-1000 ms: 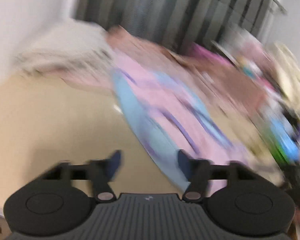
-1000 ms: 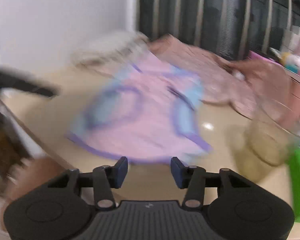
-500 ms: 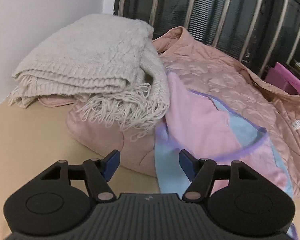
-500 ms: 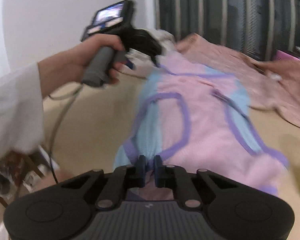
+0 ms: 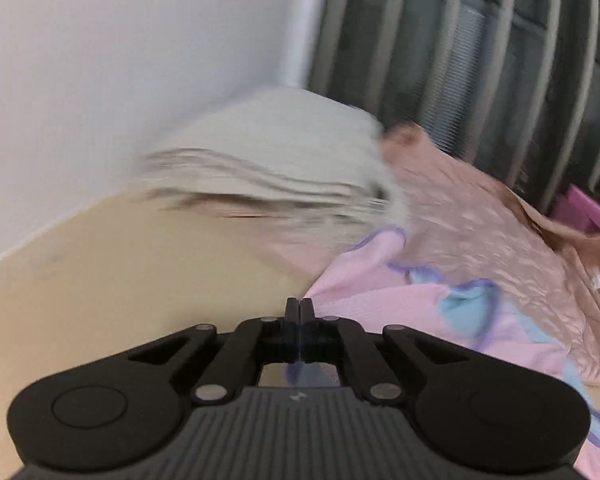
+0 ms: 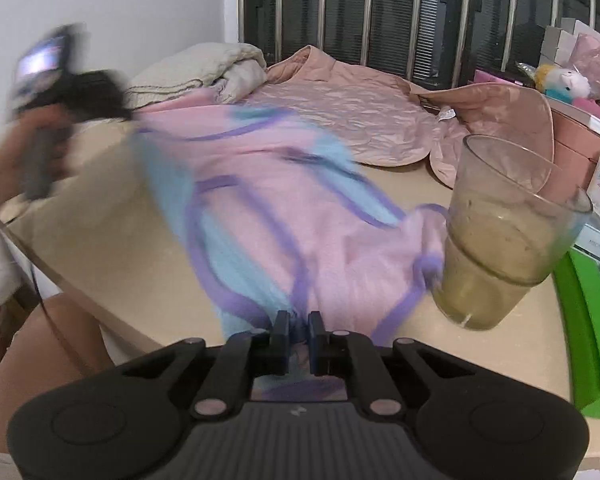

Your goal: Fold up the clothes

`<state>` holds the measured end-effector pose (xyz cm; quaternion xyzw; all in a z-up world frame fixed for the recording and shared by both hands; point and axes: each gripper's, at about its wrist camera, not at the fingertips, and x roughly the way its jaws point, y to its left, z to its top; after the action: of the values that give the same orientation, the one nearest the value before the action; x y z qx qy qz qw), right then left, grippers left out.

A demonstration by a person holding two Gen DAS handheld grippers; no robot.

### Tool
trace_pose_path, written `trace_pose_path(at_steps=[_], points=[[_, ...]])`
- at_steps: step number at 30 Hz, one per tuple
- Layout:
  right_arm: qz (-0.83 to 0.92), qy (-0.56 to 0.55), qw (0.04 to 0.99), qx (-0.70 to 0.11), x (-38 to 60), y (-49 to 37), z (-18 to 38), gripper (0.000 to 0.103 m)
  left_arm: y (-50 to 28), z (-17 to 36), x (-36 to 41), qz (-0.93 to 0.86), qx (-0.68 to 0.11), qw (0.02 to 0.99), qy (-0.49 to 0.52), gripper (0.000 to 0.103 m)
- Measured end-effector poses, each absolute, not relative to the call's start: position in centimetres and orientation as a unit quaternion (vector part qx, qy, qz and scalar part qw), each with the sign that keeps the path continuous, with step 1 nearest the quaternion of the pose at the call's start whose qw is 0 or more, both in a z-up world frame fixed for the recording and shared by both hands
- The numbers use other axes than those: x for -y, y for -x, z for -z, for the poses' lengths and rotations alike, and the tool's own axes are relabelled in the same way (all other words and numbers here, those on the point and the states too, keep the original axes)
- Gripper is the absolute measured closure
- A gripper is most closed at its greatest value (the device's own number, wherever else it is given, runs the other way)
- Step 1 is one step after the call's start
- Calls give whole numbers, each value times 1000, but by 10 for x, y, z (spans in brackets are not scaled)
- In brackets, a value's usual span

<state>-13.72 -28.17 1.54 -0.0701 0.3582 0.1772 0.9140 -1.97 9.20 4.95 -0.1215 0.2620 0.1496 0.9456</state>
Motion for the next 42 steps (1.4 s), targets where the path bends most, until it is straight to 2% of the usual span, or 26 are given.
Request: trace_pose_path(at_steps=[1, 2, 3, 5, 8, 9, 11, 15, 18, 20, 22, 24, 25, 27, 30, 32, 34, 35, 36, 37, 38, 42], points=[[-177, 72, 913, -360, 282, 134, -15, 96, 39, -49, -93, -153, -262, 947, 106, 103], [-175, 79, 913, -360, 281, 130, -15, 96, 58, -48, -93, -157, -261, 948, 90, 95], [-172, 89, 912, -362, 279, 125, -15, 94, 77, -48, -94, -161, -261, 949, 74, 67], [-165, 104, 908, -372, 274, 113, -20, 91, 109, -45, -98, -152, -250, 954, 58, 24], [-191, 90, 916, -342, 263, 113, -43, 83, 133, -37, -118, -150, -244, 955, 73, 25], [-215, 78, 918, -324, 255, 115, -54, 76, 135, -33, -126, -150, -249, 953, 81, 25], [-254, 79, 916, -302, 228, 111, -62, 69, 133, -26, -141, -137, -268, 948, 106, 28], [-297, 105, 906, -283, 163, 91, -55, 69, 111, -16, -157, -122, -300, 939, 117, 37], [-295, 110, 895, -316, 134, 71, -34, 71, 95, -5, -161, -177, -309, 933, 49, 46], [-282, 117, 894, -327, 133, 72, -25, 71, 98, -8, -168, -200, -311, 927, 58, 50], [-261, 110, 904, -319, 147, 88, -25, 68, 114, -17, -173, -167, -302, 933, 102, 51], [-244, 87, 912, -318, 170, 104, -26, 62, 136, -27, -163, -49, -288, 946, 140, 46], [-236, 71, 914, -322, 182, 110, -26, 62, 143, -28, -154, 11, -289, 946, 143, 45], [-236, 45, 915, -325, 200, 120, -24, 62, 145, -22, -131, 91, -309, 940, 112, 45], [-263, 37, 910, -319, 207, 129, -20, 62, 140, -13, -120, 87, -318, 940, 83, 47], [-264, 42, 914, -306, 204, 130, -19, 62, 137, -8, -113, 87, -324, 940, 65, 52], [-273, 42, 914, -296, 198, 127, -17, 62, 136, -7, -113, 101, -325, 938, 64, 63], [-280, 41, 912, -296, 195, 124, -16, 64, 135, -7, -113, 108, -326, 937, 63, 72], [-284, 43, 908, -304, 190, 121, -14, 73, 135, -7, -112, 112, -327, 937, 60, 83], [-288, 50, 905, -310, 185, 120, -12, 83, 137, -7, -112, 107, -327, 938, 49, 89], [-287, 58, 904, -310, 181, 121, -11, 99, 141, -8, -114, 111, -329, 937, 43, 96], [-277, 50, 915, -289, 183, 137, -17, 100, 150, -14, -121, 124, -325, 936, 53, 101]])
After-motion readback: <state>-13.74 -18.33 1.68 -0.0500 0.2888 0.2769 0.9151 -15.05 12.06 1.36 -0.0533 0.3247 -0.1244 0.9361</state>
